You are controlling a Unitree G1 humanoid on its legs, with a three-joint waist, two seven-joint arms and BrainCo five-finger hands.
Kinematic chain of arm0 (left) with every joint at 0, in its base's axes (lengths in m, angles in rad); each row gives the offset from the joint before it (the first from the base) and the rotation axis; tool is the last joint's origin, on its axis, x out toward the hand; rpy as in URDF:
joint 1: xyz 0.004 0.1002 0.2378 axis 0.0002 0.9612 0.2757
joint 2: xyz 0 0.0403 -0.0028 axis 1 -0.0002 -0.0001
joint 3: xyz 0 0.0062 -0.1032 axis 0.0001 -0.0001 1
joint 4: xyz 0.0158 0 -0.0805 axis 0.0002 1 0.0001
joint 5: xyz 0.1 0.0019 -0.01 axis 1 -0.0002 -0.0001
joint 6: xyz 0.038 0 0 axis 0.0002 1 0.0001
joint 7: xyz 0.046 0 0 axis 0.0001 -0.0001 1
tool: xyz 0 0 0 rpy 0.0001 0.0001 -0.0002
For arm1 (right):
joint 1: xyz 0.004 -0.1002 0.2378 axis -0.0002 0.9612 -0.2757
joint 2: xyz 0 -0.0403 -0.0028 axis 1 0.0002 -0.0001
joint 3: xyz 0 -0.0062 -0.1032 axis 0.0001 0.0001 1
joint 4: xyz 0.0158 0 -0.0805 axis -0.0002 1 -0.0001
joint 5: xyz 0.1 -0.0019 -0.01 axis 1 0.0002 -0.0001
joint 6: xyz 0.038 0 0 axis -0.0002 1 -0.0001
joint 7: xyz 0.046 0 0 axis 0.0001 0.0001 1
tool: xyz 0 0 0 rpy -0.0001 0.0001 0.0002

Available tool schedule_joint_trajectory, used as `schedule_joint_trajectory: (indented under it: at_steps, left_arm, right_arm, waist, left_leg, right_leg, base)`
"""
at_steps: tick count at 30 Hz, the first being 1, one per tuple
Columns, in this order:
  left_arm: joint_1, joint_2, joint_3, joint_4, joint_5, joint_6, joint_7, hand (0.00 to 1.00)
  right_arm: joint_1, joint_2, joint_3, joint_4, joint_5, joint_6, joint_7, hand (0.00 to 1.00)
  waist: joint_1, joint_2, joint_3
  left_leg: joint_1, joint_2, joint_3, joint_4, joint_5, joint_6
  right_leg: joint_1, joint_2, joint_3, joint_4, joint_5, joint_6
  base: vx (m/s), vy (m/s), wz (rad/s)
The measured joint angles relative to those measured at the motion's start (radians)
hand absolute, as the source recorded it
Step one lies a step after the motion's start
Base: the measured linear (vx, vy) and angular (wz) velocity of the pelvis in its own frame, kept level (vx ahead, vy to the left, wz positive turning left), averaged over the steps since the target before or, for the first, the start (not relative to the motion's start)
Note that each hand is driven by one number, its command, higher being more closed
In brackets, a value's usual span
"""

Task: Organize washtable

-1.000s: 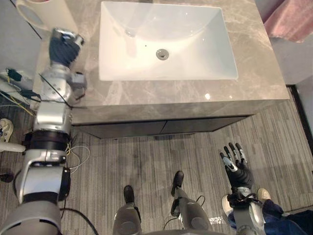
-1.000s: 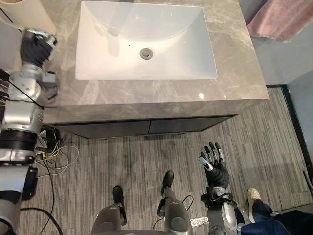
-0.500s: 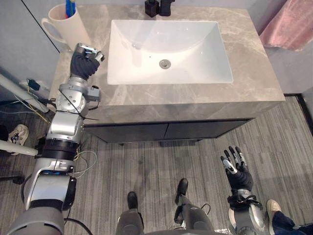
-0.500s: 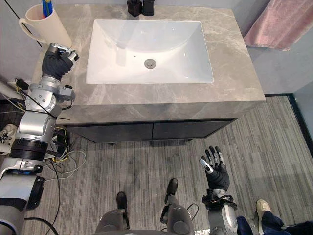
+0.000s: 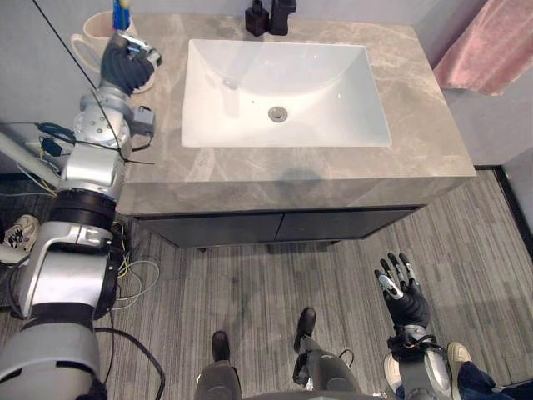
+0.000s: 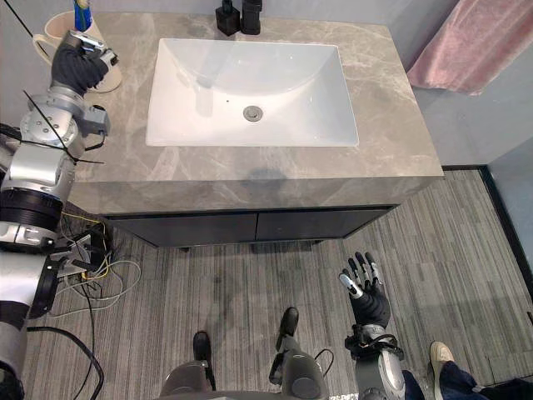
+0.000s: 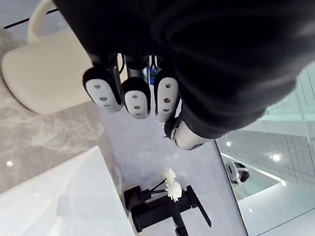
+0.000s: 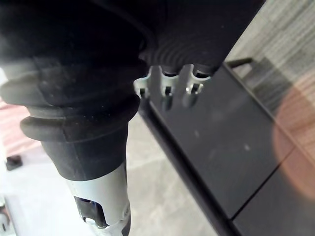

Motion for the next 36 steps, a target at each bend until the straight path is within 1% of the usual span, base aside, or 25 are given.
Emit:
schedule_joint_trajectory:
  at_steps: [4,12,15,17,20,28,31,36]
  left_arm:
    - [-0.033,0.005,0.001,0.045,-0.002,0.006,-0.001,1.00]
    - [-0.034,0.010,0.009,0.064,-0.001,0.007,0.000,1.00]
    - [-0.034,0.010,0.014,0.070,0.005,0.010,0.001,1.00]
    - [-0.034,0.010,0.017,0.071,0.007,0.011,0.001,1.00]
    - [-0.034,0.010,0.050,0.071,0.007,0.011,0.004,1.00]
    - [-0.034,0.010,0.054,0.071,0.031,0.016,0.019,1.00]
    - [-0.033,0.010,0.086,0.071,0.031,0.016,0.021,1.00]
    - [-0.033,0.010,0.088,0.070,0.031,0.016,0.024,1.00]
  right_arm:
    - [-0.001,0.000,0.001,0.000,0.000,0.000,0.000,0.00]
    - [-0.001,0.001,0.001,0.000,-0.001,0.000,0.000,0.00]
    - [-0.002,0.001,0.001,0.000,-0.001,0.000,0.000,0.00]
    - [-0.002,0.001,0.001,0.000,-0.001,0.000,0.000,0.00]
    - [-0.003,0.001,0.001,0.000,-0.001,0.000,0.000,0.00]
    - [-0.005,0.000,0.000,-0.003,-0.001,0.000,0.001,0.00]
    - [-0.012,0.000,-0.001,-0.004,-0.001,-0.001,0.001,0.00]
    - [-0.012,0.000,-0.003,-0.010,-0.001,-0.001,0.001,0.00]
  waist:
    - [-0.002,-0.014,0.006]
    - [-0.004,-0.046,0.019]
    - [-0.004,-0.052,0.031]
    - [-0.004,-0.054,0.039]
    - [-0.005,-0.054,0.054]
    - [-0.006,-0.054,0.074]
    - [-0.007,-0.057,0.091]
    - [-0.008,-0.057,0.109]
  left_leg:
    - [-0.013,0.000,0.003,0.001,0.000,0.000]
    - [-0.015,0.000,0.003,0.003,0.000,0.000]
    - [-0.018,0.000,0.003,0.008,-0.001,0.000]
    - [-0.022,0.001,0.003,0.009,-0.001,0.000]
    - [-0.028,0.002,0.003,0.011,-0.001,0.000]
    - [-0.029,0.003,0.003,0.010,-0.001,0.000]
    - [-0.029,0.003,0.003,0.011,-0.001,0.000]
    - [-0.033,0.004,0.003,0.011,-0.001,0.000]
  right_leg:
    - [-0.015,0.000,0.003,0.000,0.004,-0.001]
    - [-0.016,-0.002,0.005,0.000,0.005,-0.001]
    - [-0.017,-0.002,0.006,0.000,0.005,-0.001]
    - [-0.020,-0.002,0.006,0.000,0.005,-0.001]
    - [-0.027,-0.002,0.009,0.000,0.007,-0.003]
    - [-0.027,-0.002,0.007,0.000,0.007,-0.002]
    - [-0.027,-0.002,0.007,0.000,0.007,-0.002]
    - [-0.031,-0.001,0.008,0.000,0.007,-0.002]
  base:
    - [0.04,0.014,-0.03]
    - [0.01,0.007,0.00]
    - [0.00,0.000,0.00]
    - [0.00,0.000,0.00]
    - [0.01,0.006,-0.01]
    - [0.02,0.011,0.00]
    - [0.00,0.000,0.00]
    - [0.00,0.000,0.00]
